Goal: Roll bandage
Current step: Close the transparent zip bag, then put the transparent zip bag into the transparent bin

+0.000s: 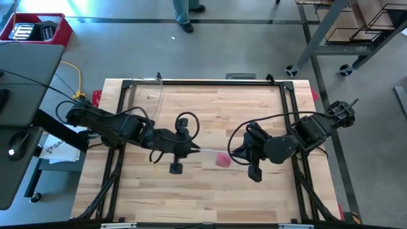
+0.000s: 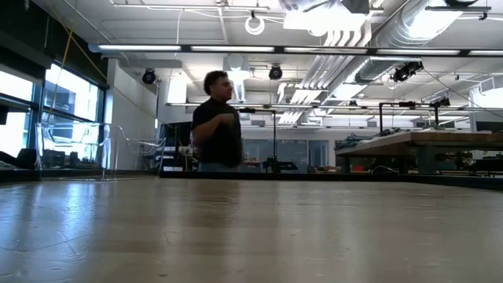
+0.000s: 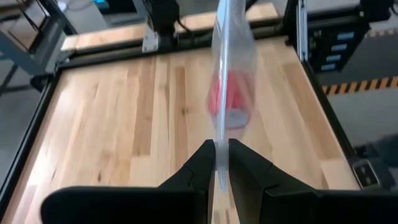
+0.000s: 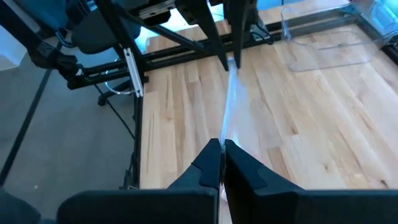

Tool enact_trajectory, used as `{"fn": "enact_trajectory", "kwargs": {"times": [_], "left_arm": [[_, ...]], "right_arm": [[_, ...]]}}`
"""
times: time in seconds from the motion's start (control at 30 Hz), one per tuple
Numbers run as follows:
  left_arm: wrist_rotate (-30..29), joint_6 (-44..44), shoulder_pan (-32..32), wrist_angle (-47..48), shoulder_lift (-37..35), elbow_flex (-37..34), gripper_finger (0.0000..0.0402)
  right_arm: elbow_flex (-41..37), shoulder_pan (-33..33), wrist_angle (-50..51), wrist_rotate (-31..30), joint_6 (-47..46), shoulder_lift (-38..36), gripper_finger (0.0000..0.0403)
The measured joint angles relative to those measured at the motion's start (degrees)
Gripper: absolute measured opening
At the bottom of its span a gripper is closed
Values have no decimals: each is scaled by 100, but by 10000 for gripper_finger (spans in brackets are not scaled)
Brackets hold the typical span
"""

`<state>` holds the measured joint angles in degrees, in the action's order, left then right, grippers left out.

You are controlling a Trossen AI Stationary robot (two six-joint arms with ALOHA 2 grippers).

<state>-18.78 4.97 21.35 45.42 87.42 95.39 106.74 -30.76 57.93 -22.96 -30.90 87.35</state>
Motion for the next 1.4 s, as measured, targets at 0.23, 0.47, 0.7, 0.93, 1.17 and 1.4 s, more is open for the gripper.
{"fn": "enact_trajectory", "kwargs": {"times": [0.23,0.47,0.7,0.93,1.17,1.4], "left_arm": [[-17,284,150,536,-147,0,35],[170,566,131,1217,-385,-15,99],[137,501,41,246,-463,-11,191],[110,-412,-80,-2022,165,-2,220],[-579,-699,-202,-2579,746,-10,220],[41,-449,-276,-1954,749,-9,157]], "right_arm": [[0,5,-33,-102,33,0,0],[9,119,-194,-53,131,-18,0],[9,303,-90,169,137,-2,0],[9,457,-62,212,154,0,0],[7,503,-60,435,276,5,0],[7,503,-59,435,269,5,0]]}}
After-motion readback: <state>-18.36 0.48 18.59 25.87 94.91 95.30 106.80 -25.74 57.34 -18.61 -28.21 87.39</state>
